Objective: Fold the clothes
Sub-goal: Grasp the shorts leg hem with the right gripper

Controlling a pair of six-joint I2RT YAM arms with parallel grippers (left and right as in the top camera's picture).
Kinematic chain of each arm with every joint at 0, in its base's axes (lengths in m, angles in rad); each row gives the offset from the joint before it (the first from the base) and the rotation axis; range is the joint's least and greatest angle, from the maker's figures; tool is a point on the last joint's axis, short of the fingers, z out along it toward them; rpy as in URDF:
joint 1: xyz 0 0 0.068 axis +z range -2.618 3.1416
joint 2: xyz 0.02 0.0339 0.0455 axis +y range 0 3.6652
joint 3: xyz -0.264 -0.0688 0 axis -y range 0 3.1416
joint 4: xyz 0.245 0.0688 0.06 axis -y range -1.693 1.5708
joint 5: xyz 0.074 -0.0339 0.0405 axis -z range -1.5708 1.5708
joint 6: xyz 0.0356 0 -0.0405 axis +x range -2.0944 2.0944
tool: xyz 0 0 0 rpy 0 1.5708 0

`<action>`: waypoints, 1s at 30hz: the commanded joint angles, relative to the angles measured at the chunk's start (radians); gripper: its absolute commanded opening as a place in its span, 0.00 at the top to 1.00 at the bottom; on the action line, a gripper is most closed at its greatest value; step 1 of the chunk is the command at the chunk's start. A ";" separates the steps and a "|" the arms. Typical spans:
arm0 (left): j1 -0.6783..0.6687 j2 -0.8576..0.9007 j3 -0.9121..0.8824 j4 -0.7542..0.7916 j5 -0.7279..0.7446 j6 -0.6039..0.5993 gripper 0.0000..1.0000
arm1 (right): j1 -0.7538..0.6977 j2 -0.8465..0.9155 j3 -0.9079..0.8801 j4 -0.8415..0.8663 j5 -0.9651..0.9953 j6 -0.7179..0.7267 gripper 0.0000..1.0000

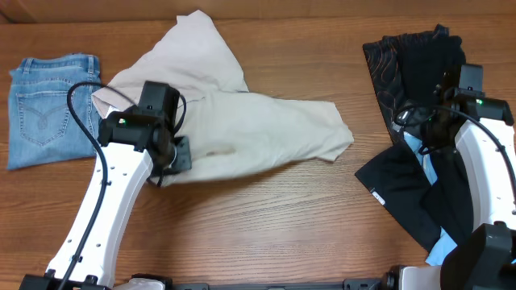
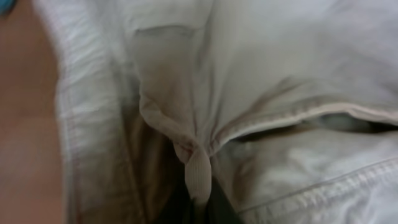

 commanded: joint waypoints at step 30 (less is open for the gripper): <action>0.012 0.000 -0.015 -0.121 -0.251 -0.111 0.96 | 0.238 -0.022 -0.499 0.457 -0.431 0.055 0.96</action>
